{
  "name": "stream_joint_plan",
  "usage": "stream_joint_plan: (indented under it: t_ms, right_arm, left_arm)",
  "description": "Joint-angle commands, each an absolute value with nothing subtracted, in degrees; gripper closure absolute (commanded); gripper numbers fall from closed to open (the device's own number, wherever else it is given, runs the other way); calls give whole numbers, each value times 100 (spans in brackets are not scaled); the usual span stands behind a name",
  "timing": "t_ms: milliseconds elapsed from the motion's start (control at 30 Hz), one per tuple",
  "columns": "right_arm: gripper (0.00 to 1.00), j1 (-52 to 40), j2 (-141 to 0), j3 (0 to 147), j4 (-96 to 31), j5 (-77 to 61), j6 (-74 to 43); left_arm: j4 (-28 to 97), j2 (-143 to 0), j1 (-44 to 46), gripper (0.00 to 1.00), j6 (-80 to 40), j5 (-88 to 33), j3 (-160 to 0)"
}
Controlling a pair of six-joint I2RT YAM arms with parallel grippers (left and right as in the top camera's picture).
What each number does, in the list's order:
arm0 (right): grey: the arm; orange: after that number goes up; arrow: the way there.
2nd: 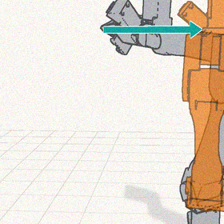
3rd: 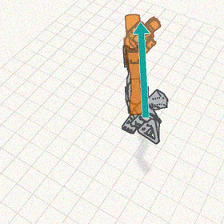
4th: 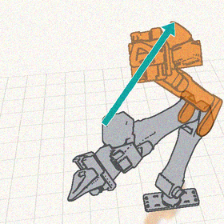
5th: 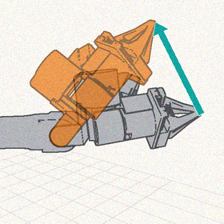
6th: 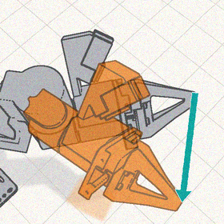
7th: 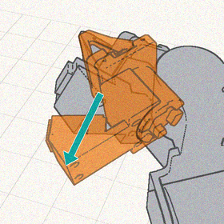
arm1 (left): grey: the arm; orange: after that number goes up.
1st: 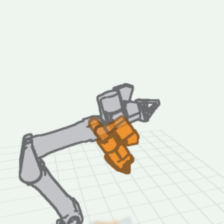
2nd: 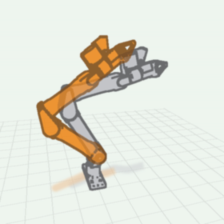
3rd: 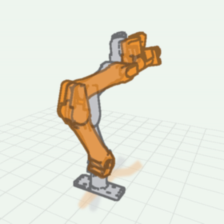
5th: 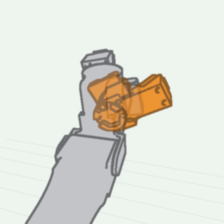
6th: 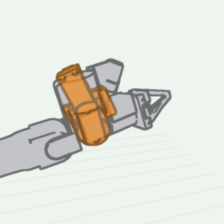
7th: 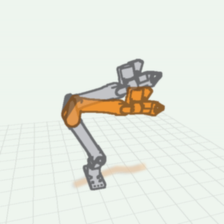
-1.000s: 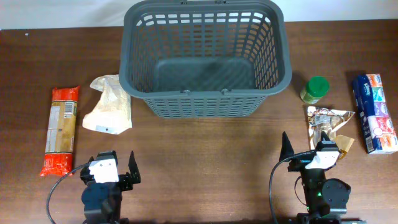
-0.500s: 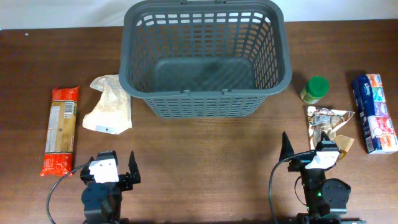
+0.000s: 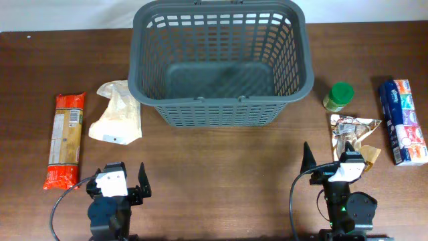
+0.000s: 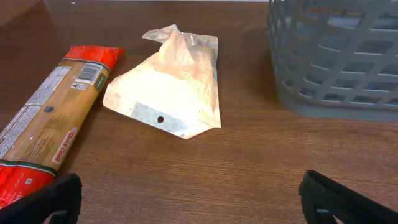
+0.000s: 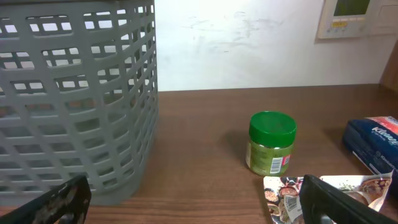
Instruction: Pack container
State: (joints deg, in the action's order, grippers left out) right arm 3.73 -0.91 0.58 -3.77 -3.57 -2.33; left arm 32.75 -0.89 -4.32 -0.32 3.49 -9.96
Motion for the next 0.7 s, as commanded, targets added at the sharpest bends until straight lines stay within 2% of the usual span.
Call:
stream_joint_plan:
  t_ms: [0,533,667]
  right_arm:
    - [1,416,-19,32,-401,-473,-191]
    - [1,416,-19,32,-401,-473,-191]
    - [1,416,-19,32,-401,-473,-191]
  left_arm:
    - [3258,-34,-467,1,-86,392,-956]
    - [3242,-34,-467,1,-86,388,-956]
    - [2987,-34,-467,1,-86,-193,-958]
